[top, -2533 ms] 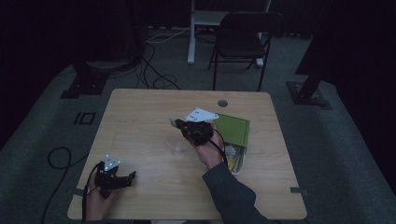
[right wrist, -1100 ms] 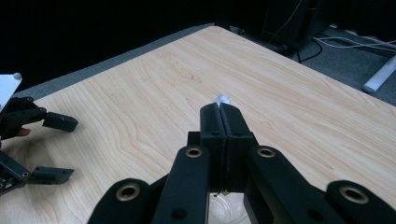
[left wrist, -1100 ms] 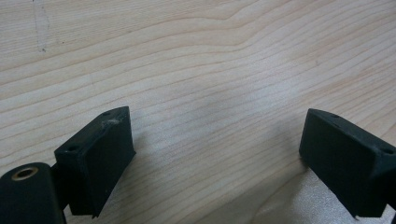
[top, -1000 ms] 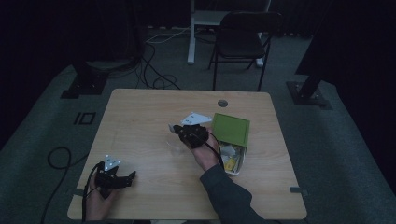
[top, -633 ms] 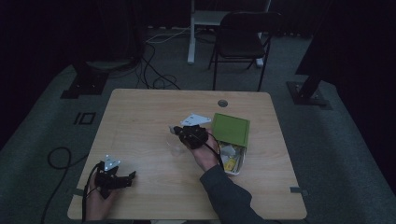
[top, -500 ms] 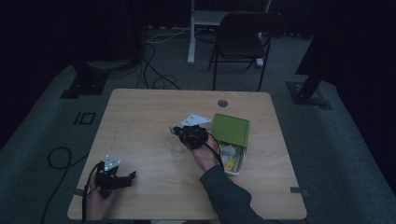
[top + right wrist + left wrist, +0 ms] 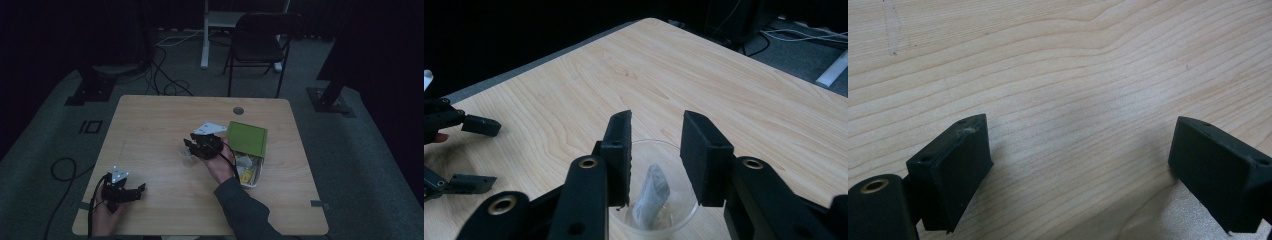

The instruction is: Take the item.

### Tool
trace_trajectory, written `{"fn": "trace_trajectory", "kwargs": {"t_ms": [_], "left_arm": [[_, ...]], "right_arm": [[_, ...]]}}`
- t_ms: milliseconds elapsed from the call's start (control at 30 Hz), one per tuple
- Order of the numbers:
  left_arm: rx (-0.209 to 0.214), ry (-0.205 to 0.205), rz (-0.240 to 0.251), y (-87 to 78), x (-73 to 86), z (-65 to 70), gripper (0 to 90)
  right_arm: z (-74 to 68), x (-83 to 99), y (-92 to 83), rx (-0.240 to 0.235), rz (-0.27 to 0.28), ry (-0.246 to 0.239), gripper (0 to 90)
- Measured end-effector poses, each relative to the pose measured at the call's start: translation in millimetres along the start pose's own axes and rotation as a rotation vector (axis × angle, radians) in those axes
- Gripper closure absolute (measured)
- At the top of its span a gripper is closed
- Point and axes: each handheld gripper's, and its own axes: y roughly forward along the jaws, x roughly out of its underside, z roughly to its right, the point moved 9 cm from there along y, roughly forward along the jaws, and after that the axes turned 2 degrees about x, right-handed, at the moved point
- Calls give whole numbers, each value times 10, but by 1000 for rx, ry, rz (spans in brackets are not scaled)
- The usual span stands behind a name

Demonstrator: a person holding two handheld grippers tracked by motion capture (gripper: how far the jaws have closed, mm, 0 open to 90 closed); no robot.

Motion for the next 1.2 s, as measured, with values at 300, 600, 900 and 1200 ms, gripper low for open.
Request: {"fn": "trace_trajectory", "kwargs": {"t_ms": [300,600,900,1200], "left_arm": [[0,0,0,0,0,0,106],[0,0,0,0,0,0,106],[0,0,0,0,0,0,106],[0,0,-1,0,0,0,107]], "right_arm": [[13,18,-19,1,0,8,636],[17,32,-70,4,5,5,633],[-12,119,-159,2,-5,4,621],[-138,306,-328,-2,-20,-46,609]]}}
